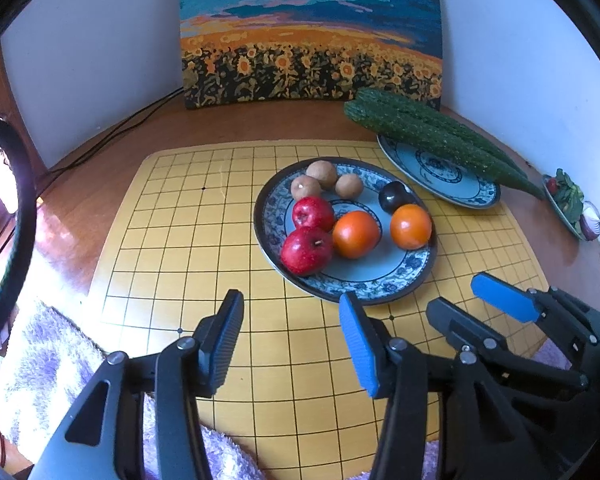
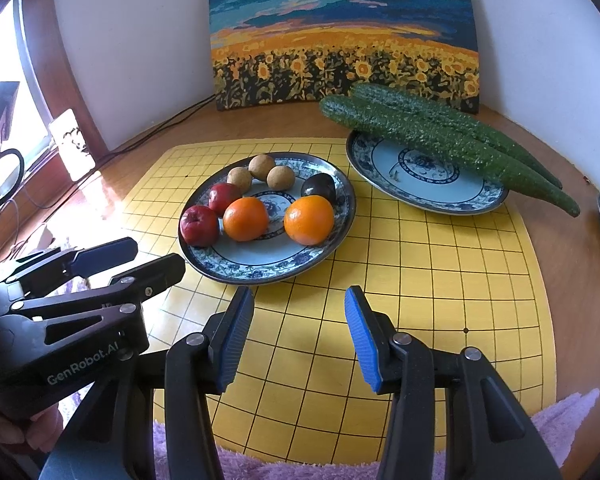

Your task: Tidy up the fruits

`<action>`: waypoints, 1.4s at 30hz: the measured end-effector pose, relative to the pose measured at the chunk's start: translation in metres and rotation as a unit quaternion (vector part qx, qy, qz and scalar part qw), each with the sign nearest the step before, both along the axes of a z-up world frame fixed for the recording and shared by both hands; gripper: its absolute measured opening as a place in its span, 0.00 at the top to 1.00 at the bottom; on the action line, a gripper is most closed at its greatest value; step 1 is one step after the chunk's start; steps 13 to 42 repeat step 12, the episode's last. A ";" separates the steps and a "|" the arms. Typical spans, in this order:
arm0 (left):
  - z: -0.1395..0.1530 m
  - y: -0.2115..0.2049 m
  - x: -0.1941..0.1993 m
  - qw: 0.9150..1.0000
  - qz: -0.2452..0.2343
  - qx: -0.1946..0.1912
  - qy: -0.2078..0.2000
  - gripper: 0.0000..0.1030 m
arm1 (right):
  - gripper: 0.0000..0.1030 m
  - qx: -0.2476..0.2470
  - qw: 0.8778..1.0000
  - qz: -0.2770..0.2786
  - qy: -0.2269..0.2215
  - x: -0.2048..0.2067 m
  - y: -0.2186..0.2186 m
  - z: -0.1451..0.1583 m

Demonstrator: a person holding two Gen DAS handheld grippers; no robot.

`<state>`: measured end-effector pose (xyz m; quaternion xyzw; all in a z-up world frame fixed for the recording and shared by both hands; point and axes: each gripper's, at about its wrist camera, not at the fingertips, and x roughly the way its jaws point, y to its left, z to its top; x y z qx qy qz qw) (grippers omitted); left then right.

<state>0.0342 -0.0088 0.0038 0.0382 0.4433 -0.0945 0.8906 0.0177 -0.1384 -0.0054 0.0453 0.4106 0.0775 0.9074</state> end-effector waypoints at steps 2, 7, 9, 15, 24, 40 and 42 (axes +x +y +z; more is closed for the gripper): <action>0.000 0.000 0.000 1.000 0.000 0.000 -0.002 0.49 | 0.53 -0.001 1.000 0.000 0.000 0.000 0.000 0.000; 0.000 0.000 -0.001 1.000 0.000 0.003 -0.005 0.49 | 0.53 -0.001 1.000 0.000 0.001 0.000 0.001 -0.001; 0.000 0.000 -0.001 1.000 0.001 0.003 -0.004 0.49 | 0.53 -0.001 1.000 0.000 0.000 -0.001 0.001 -0.001; 0.000 -0.001 -0.001 1.000 0.001 0.003 -0.001 0.49 | 0.53 0.000 1.000 0.000 0.000 -0.001 0.002 -0.001; 0.000 -0.001 -0.001 1.000 0.001 0.003 -0.001 0.49 | 0.53 0.000 1.000 0.000 0.000 -0.001 0.002 -0.001; 0.000 -0.001 -0.001 1.000 0.001 0.003 -0.001 0.49 | 0.53 0.000 1.000 0.000 0.000 -0.001 0.002 -0.001; 0.000 -0.001 -0.001 1.000 0.001 0.003 -0.001 0.49 | 0.53 0.000 1.000 0.000 0.000 -0.001 0.002 -0.001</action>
